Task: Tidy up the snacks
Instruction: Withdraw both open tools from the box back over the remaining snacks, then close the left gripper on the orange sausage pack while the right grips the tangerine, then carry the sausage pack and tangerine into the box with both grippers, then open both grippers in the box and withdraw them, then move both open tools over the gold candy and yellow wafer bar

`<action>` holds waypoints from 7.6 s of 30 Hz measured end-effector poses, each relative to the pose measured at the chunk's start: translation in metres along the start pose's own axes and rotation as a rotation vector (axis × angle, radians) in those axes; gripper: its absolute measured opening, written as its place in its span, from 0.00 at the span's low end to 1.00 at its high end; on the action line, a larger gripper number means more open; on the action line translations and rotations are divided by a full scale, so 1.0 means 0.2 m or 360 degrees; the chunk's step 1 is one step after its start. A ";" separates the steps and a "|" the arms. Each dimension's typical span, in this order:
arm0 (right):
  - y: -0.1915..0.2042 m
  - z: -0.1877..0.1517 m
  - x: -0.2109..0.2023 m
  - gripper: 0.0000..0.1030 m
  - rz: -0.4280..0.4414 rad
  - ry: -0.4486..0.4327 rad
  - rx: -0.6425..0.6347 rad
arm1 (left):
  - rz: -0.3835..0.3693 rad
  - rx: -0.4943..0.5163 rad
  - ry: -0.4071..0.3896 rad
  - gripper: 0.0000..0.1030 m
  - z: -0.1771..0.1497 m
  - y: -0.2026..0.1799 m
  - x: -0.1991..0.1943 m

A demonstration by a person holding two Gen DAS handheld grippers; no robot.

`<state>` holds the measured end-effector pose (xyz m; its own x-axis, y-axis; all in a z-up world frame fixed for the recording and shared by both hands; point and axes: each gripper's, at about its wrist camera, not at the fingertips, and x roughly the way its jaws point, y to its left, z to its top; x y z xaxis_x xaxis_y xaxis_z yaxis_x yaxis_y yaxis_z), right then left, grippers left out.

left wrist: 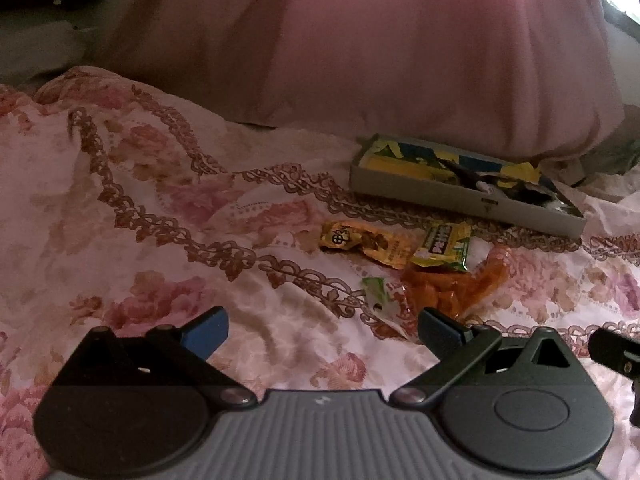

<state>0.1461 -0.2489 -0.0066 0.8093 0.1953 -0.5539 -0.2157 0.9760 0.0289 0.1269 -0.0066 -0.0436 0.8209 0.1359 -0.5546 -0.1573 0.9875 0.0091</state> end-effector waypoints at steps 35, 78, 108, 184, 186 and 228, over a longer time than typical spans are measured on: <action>-0.21 0.17 0.42 0.99 -0.0014 -0.0072 -0.0167 | -0.0449 0.0585 0.0240 1.00 0.16 -0.34 0.37; -0.12 0.17 0.88 0.33 0.0342 0.0115 -0.0210 | -0.0534 0.0826 0.0428 0.70 0.19 -0.42 0.56; -0.23 0.28 0.55 0.32 0.0332 -0.0003 -0.0164 | -0.0432 0.0775 0.0475 0.57 0.17 -0.48 0.27; -0.78 0.46 0.87 0.75 -0.0141 -0.0191 0.0259 | -0.0296 0.0378 0.0135 0.90 0.90 -1.12 0.92; -0.78 0.47 0.82 0.84 -0.0145 -0.0231 0.0268 | -0.0288 0.0327 0.0112 0.95 0.91 -1.07 0.87; -0.07 0.08 -0.15 0.99 0.0025 -0.0159 0.0046 | 0.0015 -0.0004 0.0011 1.00 0.11 0.09 -0.18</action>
<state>0.1341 -0.2678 0.0238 0.8567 0.2179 -0.4675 -0.2142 0.9748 0.0618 0.1071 0.0078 -0.0052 0.8157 0.1445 -0.5602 -0.1664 0.9860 0.0121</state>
